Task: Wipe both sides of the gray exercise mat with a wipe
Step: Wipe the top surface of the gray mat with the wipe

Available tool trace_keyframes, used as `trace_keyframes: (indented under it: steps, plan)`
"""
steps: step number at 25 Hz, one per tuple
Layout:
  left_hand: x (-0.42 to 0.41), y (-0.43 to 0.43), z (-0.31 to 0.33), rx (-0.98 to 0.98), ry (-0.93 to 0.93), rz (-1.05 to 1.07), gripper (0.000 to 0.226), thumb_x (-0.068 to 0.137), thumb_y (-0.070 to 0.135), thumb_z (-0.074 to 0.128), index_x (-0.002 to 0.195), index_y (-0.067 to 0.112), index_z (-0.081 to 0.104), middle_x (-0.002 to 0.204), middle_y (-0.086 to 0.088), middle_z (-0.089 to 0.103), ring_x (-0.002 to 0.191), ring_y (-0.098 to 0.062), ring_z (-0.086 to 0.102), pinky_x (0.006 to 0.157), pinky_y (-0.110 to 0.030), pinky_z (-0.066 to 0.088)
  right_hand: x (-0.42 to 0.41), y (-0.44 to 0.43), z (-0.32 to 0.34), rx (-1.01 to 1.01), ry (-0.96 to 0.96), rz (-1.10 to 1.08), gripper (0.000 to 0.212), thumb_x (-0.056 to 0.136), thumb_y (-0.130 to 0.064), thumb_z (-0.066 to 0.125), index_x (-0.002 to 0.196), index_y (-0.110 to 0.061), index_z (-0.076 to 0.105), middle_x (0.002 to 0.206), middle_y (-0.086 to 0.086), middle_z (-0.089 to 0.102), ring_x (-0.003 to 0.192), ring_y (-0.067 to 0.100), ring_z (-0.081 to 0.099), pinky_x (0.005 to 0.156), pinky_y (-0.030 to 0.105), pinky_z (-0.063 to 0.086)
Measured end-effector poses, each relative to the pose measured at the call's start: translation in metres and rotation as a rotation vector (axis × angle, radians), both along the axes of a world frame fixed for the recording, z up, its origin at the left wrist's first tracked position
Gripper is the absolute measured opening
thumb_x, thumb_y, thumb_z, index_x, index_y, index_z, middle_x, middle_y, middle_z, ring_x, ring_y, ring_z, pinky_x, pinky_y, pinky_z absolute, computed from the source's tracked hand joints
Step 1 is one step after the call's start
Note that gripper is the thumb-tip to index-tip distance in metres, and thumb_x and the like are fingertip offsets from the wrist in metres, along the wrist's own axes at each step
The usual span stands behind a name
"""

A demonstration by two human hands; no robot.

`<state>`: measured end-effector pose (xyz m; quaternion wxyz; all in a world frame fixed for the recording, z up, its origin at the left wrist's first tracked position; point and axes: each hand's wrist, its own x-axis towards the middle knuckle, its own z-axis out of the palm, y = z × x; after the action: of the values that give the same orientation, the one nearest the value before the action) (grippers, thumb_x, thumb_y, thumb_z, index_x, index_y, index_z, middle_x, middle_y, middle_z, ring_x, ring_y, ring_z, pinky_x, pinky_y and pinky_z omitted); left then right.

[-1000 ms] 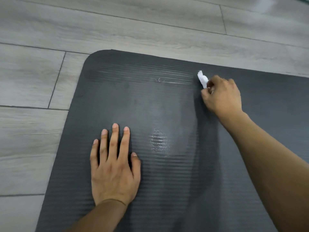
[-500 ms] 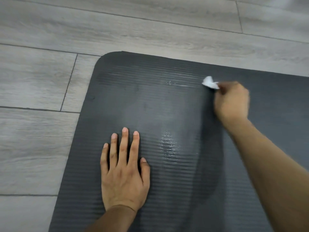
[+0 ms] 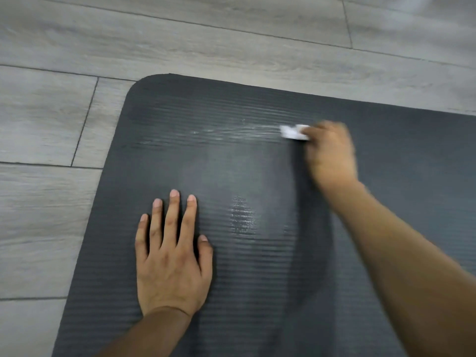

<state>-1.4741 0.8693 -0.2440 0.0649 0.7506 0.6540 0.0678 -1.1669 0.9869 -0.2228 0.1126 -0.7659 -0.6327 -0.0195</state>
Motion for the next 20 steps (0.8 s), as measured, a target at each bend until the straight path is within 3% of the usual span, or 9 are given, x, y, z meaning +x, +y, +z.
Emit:
trace_keyframes:
  steps: [2,4,5,7,9,12,14,16,20]
  plan:
    - [-0.001,0.001,-0.001,-0.001,0.002,0.006,0.067,0.095,0.038,0.038,0.159,0.021,0.031,0.167,-0.007,0.025,0.155,-0.031,0.021,0.125,-0.053,0.017,0.065,-0.042,0.012,-0.054,0.019,-0.330,0.044,0.082,-0.008,0.042,0.114,-0.017,0.071,0.097,0.018,0.067,0.091,0.043,0.057,0.080,0.039,0.047]
    - [0.000,0.001,-0.001,-0.008,0.010,0.007,0.067,0.095,0.038,0.038,0.160,0.021,0.030,0.167,-0.006,0.024,0.155,-0.031,0.021,0.125,-0.053,0.017,0.060,-0.052,0.013,-0.005,0.099,-0.565,0.044,0.084,-0.010,0.039,0.113,-0.017,0.071,0.095,0.019,0.066,0.090,0.044,0.057,0.076,0.036,0.049]
    - [0.001,0.000,-0.001,-0.006,0.010,0.007,0.067,0.096,0.038,0.038,0.160,0.021,0.030,0.167,-0.006,0.024,0.155,-0.031,0.021,0.125,-0.052,0.017,0.036,-0.044,0.010,0.055,0.142,-0.577,0.044,0.082,-0.008,0.039,0.110,-0.015,0.072,0.094,0.019,0.066,0.089,0.043,0.057,0.075,0.035,0.047]
    - [0.000,-0.001,-0.001,-0.002,0.015,0.005,0.066,0.096,0.038,0.037,0.160,0.021,0.030,0.167,-0.006,0.025,0.155,-0.031,0.021,0.125,-0.052,0.017,-0.031,-0.018,0.002,0.136,0.231,-0.373,0.042,0.076,-0.001,0.043,0.102,-0.013,0.074,0.092,0.019,0.069,0.086,0.041,0.061,0.077,0.036,0.048]
    - [-0.001,0.000,-0.002,-0.001,0.014,0.005,0.066,0.096,0.038,0.036,0.159,0.021,0.032,0.167,-0.006,0.025,0.155,-0.031,0.022,0.125,-0.052,0.017,-0.114,0.011,-0.011,0.153,0.294,-0.015,0.042,0.075,-0.004,0.047,0.102,-0.015,0.076,0.091,0.015,0.071,0.086,0.037,0.065,0.079,0.039,0.052]
    - [0.000,0.000,-0.004,0.006,-0.005,0.015,0.062,0.096,0.038,0.034,0.153,0.015,0.042,0.165,-0.009,0.031,0.154,-0.031,0.022,0.125,-0.052,0.017,-0.217,0.024,-0.012,-0.037,0.144,0.446,0.034,0.081,-0.012,0.049,0.102,-0.021,0.075,0.098,0.004,0.068,0.094,0.028,0.059,0.087,0.036,0.045]
    - [0.000,-0.001,-0.005,0.017,-0.013,0.009,0.062,0.096,0.038,0.034,0.154,0.016,0.040,0.165,-0.008,0.029,0.155,-0.030,0.021,0.125,-0.052,0.016,-0.201,0.022,-0.009,0.034,0.096,0.521,0.025,0.082,-0.009,0.057,0.098,-0.018,0.074,0.094,0.005,0.065,0.090,0.028,0.056,0.082,0.033,0.042]
    - [-0.002,-0.001,-0.004,0.011,-0.015,0.003,0.064,0.097,0.038,0.035,0.158,0.019,0.033,0.167,-0.008,0.026,0.155,-0.030,0.020,0.126,-0.051,0.015,-0.136,0.006,-0.005,0.075,0.043,0.320,0.028,0.082,-0.006,0.056,0.103,-0.016,0.073,0.096,0.008,0.064,0.090,0.032,0.055,0.081,0.034,0.040]
    - [-0.001,-0.001,-0.002,0.002,-0.028,0.004,0.064,0.098,0.039,0.035,0.159,0.021,0.031,0.167,-0.007,0.024,0.155,-0.031,0.019,0.126,-0.051,0.013,0.023,-0.055,0.014,-0.020,-0.038,-0.391,0.034,0.091,-0.008,0.045,0.112,-0.012,0.072,0.098,0.024,0.062,0.091,0.044,0.054,0.084,0.044,0.044]
